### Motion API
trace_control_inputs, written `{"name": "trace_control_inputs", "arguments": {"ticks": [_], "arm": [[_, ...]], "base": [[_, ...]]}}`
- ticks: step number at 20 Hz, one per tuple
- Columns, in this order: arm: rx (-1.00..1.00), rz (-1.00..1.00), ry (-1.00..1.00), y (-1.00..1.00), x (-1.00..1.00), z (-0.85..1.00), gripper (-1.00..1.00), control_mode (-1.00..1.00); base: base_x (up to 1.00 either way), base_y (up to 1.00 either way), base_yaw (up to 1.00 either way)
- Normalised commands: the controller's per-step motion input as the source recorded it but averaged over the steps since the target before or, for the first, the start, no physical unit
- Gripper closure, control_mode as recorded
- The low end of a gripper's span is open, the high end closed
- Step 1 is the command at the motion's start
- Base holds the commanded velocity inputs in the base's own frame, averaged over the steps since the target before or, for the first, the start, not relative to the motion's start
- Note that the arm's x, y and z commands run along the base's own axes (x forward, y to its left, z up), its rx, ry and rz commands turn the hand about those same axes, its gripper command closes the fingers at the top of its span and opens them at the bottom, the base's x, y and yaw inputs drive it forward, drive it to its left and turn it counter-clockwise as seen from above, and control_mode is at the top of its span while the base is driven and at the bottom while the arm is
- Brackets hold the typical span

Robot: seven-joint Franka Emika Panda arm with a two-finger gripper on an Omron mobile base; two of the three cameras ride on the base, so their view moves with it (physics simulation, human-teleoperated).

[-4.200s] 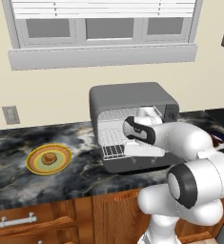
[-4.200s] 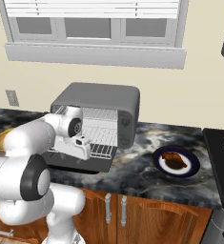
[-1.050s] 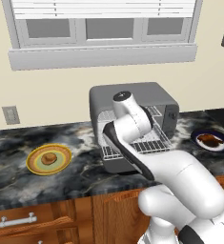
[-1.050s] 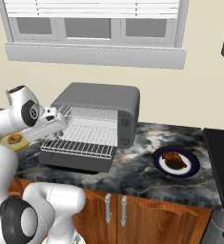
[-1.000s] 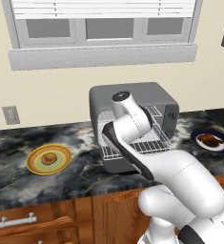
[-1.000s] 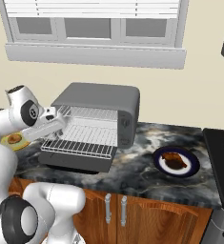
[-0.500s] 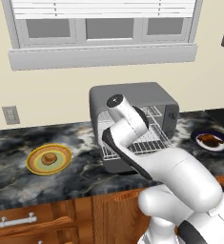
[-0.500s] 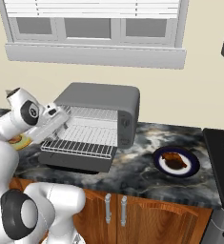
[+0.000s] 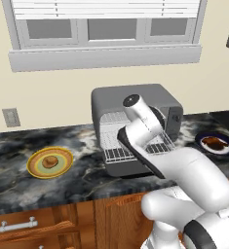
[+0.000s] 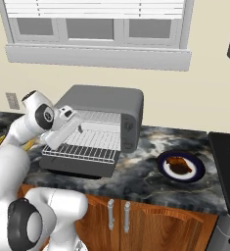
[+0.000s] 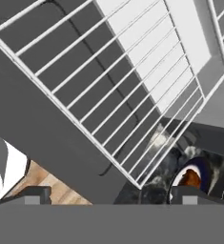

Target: Open the toaster oven door. Place the bread on the top rack in the toaster oven and place the chicken drumstick on the bottom rack.

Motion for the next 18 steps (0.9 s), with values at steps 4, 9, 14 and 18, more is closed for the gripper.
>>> {"name": "trace_control_inputs", "arguments": {"ticks": [4,9,14,18], "arm": [[-0.02,0.0,0.33,-0.56,0.06,0.12,-1.0,-1.0],[0.0,0.0,0.38,-0.53,0.06,0.12,-1.0,-1.0],[0.0,0.0,0.41,-0.49,0.07,0.11,-1.0,-1.0],[0.0,0.0,0.23,-0.52,0.01,0.1,-1.0,-1.0]], "base": [[0.0,0.0,0.0],[0.0,0.0,0.0],[0.0,0.0,0.0],[0.0,0.0,0.0]]}}
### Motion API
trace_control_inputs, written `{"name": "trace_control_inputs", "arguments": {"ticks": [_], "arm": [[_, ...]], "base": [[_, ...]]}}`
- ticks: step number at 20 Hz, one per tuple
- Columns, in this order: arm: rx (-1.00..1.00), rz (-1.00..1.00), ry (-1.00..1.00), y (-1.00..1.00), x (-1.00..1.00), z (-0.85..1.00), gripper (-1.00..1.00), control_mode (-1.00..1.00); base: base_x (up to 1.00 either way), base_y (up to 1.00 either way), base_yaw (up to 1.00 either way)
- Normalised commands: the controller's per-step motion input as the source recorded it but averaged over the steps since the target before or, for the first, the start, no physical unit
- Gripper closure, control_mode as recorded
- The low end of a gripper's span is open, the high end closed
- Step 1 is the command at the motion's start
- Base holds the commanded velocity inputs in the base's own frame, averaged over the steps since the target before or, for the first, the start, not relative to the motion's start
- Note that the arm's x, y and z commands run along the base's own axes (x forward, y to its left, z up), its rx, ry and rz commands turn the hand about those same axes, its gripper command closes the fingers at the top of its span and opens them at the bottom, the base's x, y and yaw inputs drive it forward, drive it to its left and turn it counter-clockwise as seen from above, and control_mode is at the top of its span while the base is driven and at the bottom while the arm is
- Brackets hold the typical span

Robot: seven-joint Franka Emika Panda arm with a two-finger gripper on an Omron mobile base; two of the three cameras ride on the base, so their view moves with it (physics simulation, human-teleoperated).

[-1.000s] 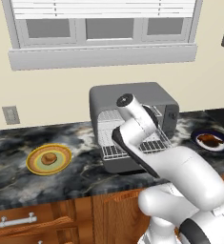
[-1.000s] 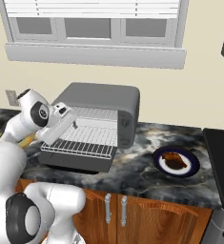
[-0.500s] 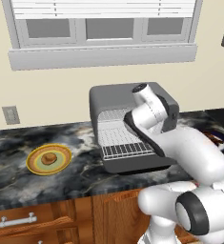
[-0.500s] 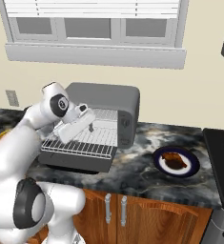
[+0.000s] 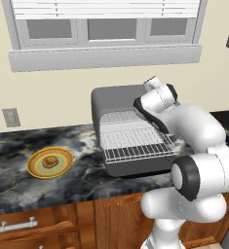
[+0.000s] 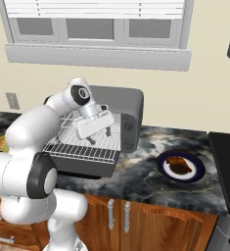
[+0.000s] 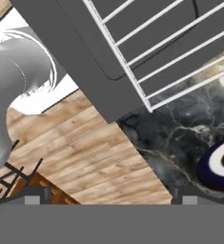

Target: Open the toaster oven door. Place the bread on the top rack in the toaster oven and place the chicken drumstick on the bottom rack.

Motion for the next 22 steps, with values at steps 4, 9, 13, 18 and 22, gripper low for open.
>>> {"name": "trace_control_inputs", "arguments": {"ticks": [4,9,13,18,22], "arm": [[0.02,0.0,0.01,-0.47,0.0,0.05,-1.0,-1.0],[0.09,-0.01,-0.07,-0.52,-0.01,0.0,-1.0,-1.0],[0.14,0.0,-0.12,-0.51,0.0,0.0,-1.0,-1.0],[0.15,0.0,-0.14,-0.55,0.0,0.01,-1.0,-1.0],[0.1,0.0,-0.08,-0.49,0.07,0.03,-1.0,-1.0]], "base": [[0.0,0.0,0.0],[0.0,0.0,0.0],[0.0,0.0,0.0],[0.0,0.0,0.0],[0.0,0.0,0.0]]}}
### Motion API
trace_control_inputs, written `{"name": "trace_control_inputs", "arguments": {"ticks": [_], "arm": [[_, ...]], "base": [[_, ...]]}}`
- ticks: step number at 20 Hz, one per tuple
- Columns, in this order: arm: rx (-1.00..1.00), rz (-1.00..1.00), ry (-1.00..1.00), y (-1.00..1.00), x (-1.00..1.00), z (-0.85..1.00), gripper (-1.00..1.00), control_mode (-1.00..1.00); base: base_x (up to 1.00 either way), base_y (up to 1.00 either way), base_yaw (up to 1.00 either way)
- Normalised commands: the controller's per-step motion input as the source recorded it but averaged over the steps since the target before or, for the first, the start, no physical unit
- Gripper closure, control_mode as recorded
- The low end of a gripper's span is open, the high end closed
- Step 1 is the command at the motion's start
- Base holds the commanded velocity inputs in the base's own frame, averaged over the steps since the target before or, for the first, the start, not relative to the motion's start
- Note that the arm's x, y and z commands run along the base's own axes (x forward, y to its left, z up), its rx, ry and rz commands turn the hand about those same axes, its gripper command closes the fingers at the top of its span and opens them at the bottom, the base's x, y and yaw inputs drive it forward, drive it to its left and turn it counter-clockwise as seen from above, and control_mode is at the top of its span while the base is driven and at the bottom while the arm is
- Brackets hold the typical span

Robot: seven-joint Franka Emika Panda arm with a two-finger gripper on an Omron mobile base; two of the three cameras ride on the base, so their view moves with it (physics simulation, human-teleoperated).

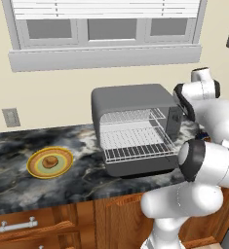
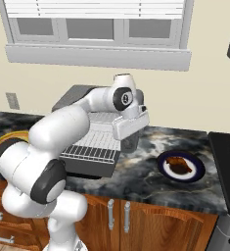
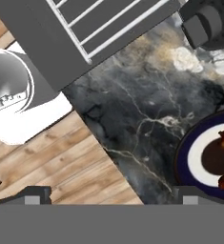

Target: Open the toaster oven door. Place the bread on the top rack in the toaster oven and place the chicken drumstick on the bottom rack.

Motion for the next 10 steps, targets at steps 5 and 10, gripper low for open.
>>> {"name": "trace_control_inputs", "arguments": {"ticks": [5,10], "arm": [[0.02,0.0,0.0,-0.49,0.13,0.02,-1.0,-1.0],[0.0,0.0,0.0,-0.47,0.18,0.0,-1.0,-1.0]], "base": [[0.0,0.0,0.0],[0.0,0.0,0.0]]}}
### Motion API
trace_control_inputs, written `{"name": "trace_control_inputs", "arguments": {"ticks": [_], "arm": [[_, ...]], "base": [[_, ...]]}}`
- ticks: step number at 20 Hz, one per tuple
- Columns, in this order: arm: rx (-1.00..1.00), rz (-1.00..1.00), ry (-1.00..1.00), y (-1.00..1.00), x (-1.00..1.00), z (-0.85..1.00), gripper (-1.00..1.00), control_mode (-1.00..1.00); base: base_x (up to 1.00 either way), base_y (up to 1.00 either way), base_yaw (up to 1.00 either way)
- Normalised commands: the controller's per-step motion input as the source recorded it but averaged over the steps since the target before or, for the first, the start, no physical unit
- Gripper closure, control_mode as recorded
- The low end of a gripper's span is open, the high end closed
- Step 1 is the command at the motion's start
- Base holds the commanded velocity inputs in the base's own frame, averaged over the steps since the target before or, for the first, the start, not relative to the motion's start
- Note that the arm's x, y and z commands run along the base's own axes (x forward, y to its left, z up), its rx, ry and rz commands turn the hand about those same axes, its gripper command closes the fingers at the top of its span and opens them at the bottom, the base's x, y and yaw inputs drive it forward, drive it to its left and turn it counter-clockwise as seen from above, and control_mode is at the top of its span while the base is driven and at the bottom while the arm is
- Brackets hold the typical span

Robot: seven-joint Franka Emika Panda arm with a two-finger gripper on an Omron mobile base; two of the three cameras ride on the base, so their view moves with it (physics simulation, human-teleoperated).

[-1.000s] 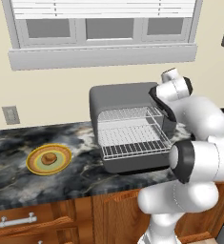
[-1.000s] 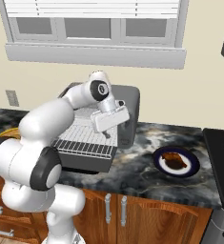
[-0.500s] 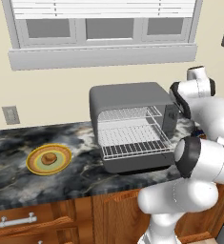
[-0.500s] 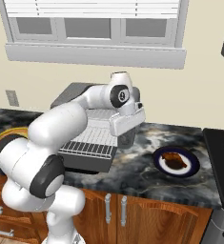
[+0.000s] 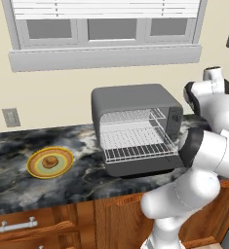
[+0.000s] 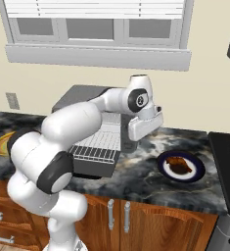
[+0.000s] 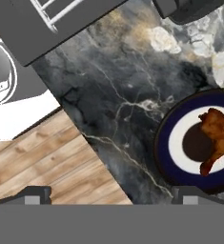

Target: Open the toaster oven door. Place the bread on the top rack in the toaster oven and place the chicken drumstick on the bottom rack.

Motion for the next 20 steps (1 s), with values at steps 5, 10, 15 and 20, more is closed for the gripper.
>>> {"name": "trace_control_inputs", "arguments": {"ticks": [5,10,15,20], "arm": [[0.07,0.0,0.0,-0.49,0.12,0.0,-1.0,-1.0],[0.12,0.0,-0.02,-0.42,0.12,0.0,-1.0,-1.0],[0.14,-0.02,-0.04,-0.34,0.14,0.0,-1.0,-1.0],[0.09,-0.07,-0.02,-0.24,0.16,-0.05,-1.0,-1.0]], "base": [[0.0,0.0,0.0],[0.0,0.0,0.0],[0.0,0.0,0.0],[0.0,0.0,0.0]]}}
